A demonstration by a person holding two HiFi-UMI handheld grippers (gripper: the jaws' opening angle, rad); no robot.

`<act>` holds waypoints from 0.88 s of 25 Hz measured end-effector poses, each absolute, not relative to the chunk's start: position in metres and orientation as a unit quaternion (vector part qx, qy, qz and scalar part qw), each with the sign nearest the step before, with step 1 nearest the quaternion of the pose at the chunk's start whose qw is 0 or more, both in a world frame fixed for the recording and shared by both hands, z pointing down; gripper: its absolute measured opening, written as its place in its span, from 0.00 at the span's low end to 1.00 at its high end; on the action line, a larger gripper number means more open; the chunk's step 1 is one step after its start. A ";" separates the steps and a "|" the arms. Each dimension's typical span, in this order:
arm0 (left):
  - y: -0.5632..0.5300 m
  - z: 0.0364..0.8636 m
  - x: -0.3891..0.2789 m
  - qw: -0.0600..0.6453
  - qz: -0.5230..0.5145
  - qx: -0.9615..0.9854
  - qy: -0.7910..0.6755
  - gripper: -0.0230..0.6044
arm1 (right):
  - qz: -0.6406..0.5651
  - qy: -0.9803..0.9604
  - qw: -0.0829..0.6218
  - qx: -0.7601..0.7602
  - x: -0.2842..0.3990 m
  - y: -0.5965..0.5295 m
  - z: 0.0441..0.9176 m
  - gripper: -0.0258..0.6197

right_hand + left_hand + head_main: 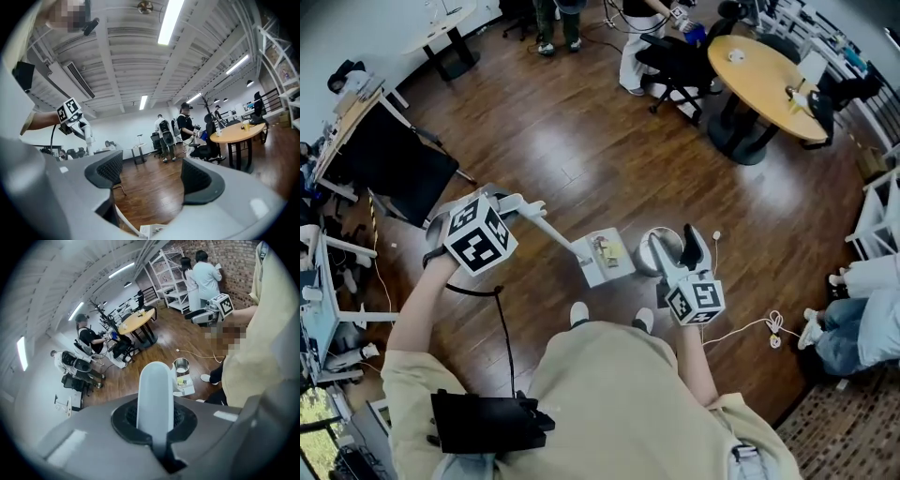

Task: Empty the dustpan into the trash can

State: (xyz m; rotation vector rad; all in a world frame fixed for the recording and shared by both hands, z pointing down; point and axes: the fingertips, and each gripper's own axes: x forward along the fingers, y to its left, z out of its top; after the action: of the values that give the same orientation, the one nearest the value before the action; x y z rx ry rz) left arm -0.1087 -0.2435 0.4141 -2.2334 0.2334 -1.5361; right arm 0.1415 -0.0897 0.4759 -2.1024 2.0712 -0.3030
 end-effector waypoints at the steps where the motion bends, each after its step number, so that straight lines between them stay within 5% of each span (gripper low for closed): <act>1: -0.244 0.413 -0.103 0.215 -0.550 -0.803 0.080 0.04 | -0.102 0.691 0.089 -0.710 0.145 -0.086 0.477 0.63; 22: -0.240 0.426 0.042 0.287 -0.527 -0.799 -0.036 0.04 | -0.113 0.586 0.113 -0.795 0.223 0.005 0.491 0.63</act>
State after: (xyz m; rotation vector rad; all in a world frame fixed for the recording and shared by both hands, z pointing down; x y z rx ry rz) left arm 0.0425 -0.2404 0.4260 -2.1344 -0.0967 -1.4077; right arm 0.2230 0.0049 0.4909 -2.3315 1.7193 -0.3315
